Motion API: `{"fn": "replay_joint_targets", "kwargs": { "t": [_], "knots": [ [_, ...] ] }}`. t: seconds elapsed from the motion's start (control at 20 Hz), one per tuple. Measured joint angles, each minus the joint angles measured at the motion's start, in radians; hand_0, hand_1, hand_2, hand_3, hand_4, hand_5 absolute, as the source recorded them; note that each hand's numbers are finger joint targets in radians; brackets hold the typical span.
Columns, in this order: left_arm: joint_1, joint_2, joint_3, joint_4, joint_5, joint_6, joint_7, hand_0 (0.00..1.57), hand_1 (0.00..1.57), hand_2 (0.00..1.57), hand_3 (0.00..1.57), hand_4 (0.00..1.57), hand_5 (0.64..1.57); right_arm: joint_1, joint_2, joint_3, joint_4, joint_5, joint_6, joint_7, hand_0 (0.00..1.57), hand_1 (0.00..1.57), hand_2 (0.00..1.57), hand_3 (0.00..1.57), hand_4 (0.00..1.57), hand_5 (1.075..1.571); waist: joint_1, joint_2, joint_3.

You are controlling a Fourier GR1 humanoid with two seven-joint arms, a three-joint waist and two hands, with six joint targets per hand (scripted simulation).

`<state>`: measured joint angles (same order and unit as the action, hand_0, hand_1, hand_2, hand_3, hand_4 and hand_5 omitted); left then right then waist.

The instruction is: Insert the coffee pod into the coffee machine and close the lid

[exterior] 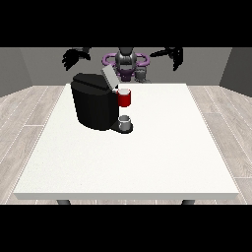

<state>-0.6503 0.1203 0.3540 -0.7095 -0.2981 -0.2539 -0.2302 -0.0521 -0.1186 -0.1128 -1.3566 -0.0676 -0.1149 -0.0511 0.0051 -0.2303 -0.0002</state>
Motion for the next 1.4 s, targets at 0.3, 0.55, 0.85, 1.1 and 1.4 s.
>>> {"fn": "replay_joint_targets", "kwargs": {
  "t": [0.3, 0.55, 0.85, 1.1, 1.4],
  "knots": [
    [0.064, -0.045, 0.011, -0.044, 0.059, -0.008, 0.023, 0.00, 0.00, 0.00, 0.00, 0.14, 1.571, -0.063, -0.042, 0.027, -0.078, -0.003, 0.055, 0.059, 0.00, 0.00, 0.00, 0.00, 0.00, 1.571, 0.038, -0.027, -0.0001],
    [0.150, -0.083, -0.006, -0.107, 0.101, -0.039, 0.023, 0.00, 0.00, 0.00, 0.00, 0.00, 1.571, -0.105, -0.056, 0.036, -0.108, -0.016, 0.088, 0.095, 0.00, 0.00, 0.00, 0.00, 0.00, 1.571, 0.089, -0.033, 0.0001],
    [0.218, -0.095, -0.042, -0.218, 0.140, -0.054, 0.014, 0.00, 0.00, 0.00, 0.00, 0.00, 1.571, -0.177, -0.064, 0.073, -0.120, 0.014, 0.117, 0.110, 0.00, 0.00, 0.00, 0.00, 0.22, 1.571, 0.115, 0.024, 0.0004],
    [0.279, -0.096, -0.078, -0.332, 0.198, -0.054, 0.066, 0.00, 0.00, 0.00, 0.00, 0.00, 1.571, -0.221, -0.060, 0.081, -0.094, 0.029, 0.134, 0.099, 0.00, 0.00, 0.00, 0.00, 0.00, 1.571, 0.130, 0.060, 0.0003],
    [0.320, -0.096, -0.108, -0.460, 0.248, -0.032, 0.135, 0.00, 0.00, 0.00, 0.00, 0.00, 1.571, -0.296, -0.048, 0.058, -0.040, 0.009, 0.152, 0.098, 0.00, 0.00, 0.00, 0.00, 0.00, 1.571, 0.133, 0.125, 0.0004]
  ]
}}
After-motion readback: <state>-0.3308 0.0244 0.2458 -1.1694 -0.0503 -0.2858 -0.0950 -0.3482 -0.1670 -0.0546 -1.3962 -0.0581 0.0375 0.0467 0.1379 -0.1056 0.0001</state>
